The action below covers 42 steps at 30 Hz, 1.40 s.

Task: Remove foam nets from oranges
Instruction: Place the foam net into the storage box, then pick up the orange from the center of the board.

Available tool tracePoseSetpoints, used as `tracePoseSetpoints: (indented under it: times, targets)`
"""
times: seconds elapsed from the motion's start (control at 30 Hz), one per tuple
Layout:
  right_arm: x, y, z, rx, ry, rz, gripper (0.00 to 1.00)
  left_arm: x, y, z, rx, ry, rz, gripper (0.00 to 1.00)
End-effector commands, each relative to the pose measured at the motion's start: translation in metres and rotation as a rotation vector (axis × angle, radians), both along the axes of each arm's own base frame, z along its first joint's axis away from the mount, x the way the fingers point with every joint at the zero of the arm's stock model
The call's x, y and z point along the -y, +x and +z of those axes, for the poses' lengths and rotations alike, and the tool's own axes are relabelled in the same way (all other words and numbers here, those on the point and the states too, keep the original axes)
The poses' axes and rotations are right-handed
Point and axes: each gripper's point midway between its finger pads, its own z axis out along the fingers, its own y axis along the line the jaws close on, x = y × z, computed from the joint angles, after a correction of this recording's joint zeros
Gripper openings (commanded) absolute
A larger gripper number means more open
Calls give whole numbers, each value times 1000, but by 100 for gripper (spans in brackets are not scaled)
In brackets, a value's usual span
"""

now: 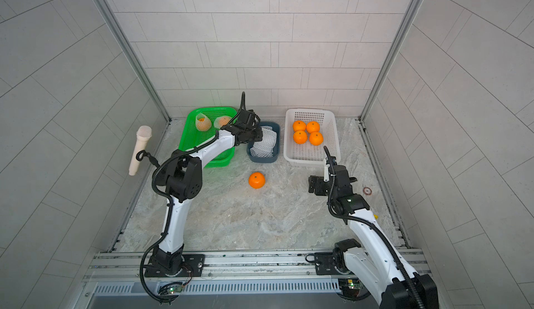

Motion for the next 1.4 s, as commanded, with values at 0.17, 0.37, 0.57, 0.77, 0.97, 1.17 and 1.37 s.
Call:
tracePoseSetpoints:
  times: [0.17, 0.37, 0.57, 0.77, 0.97, 1.17, 1.37]
  targets:
    - [-30, 7, 12, 49, 71, 119, 93, -7, 2, -10, -28, 161, -48, 38]
    - [-66, 15, 11, 39, 46, 216, 93, 2, 3, -16, -32, 233, -103, 38]
    - [-104, 23, 9, 31, 17, 296, 93, 4, 3, -27, -39, 327, -126, 38]
    - [-132, 29, 3, 20, -21, 345, 92, 1, 5, -42, -56, 390, -125, 38]
    - [-155, 32, -2, 23, -2, 386, 92, -1, 6, -62, -81, 414, -123, 38]
    - [-182, 37, -12, 16, -13, 435, 92, -5, 7, -84, -121, 433, -117, 38]
    - [-210, 41, -19, 28, -48, 483, 93, -11, 7, -101, -169, 402, -105, 38]
